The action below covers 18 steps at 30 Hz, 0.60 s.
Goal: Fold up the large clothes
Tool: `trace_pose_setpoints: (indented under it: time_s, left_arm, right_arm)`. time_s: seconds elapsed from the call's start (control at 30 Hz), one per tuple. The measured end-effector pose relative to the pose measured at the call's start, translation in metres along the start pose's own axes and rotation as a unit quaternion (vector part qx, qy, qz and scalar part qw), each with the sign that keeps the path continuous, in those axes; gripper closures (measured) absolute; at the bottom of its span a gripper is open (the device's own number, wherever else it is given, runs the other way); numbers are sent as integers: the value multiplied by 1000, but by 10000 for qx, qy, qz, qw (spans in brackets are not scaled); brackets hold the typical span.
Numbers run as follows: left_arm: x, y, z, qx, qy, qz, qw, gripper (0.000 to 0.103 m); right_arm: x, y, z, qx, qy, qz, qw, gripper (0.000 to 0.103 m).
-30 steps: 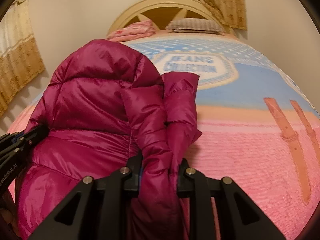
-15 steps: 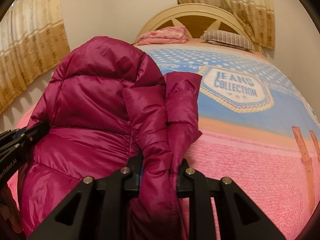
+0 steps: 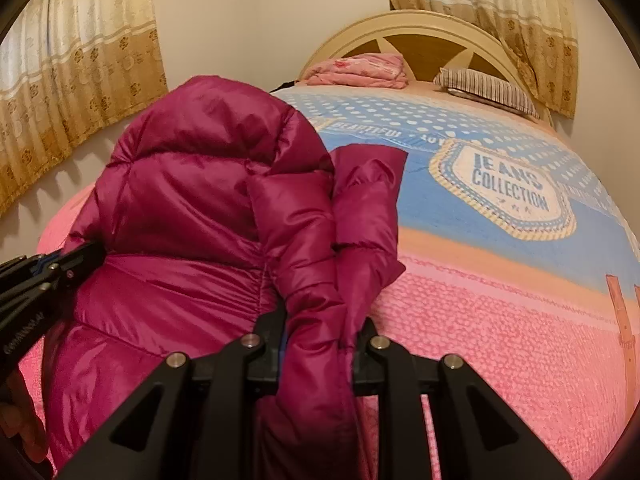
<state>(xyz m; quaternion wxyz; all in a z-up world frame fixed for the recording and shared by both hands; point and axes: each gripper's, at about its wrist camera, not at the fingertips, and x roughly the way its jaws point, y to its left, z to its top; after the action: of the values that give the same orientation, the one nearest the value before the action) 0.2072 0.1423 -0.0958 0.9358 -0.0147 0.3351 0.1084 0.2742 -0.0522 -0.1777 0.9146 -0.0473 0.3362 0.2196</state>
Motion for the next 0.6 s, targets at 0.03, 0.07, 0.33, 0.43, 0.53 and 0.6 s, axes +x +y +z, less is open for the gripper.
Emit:
trace_pose_setpoints:
  time_s: [0.03,0.07,0.33,0.43,0.53,0.6]
  left_arm:
    - [2,2,-1,-21,21,36,10000,91]
    - [3,3,-1,-51,37,41,10000,91]
    - [8,14,-2,-162,123,152,9997,91]
    - [10,16,-3,-189,155,165,9996,91]
    - [11,19,-3,-221,186,164,9994,91]
    - [12,22,-4,-225,195,174,9994,91]
  right_arm:
    - [1,1,0,-19,-1,6,10000,81]
    - [2,3,1,-47,3,13,10000,81]
    - [12,10,1,-163,59,74,9998,81]
    - [14,11,2,-187,67,106,9997,81]
    - [17,13,2,-206,85,130,9997,81]
    - [18,13,3,-220,97,142,9996,81]
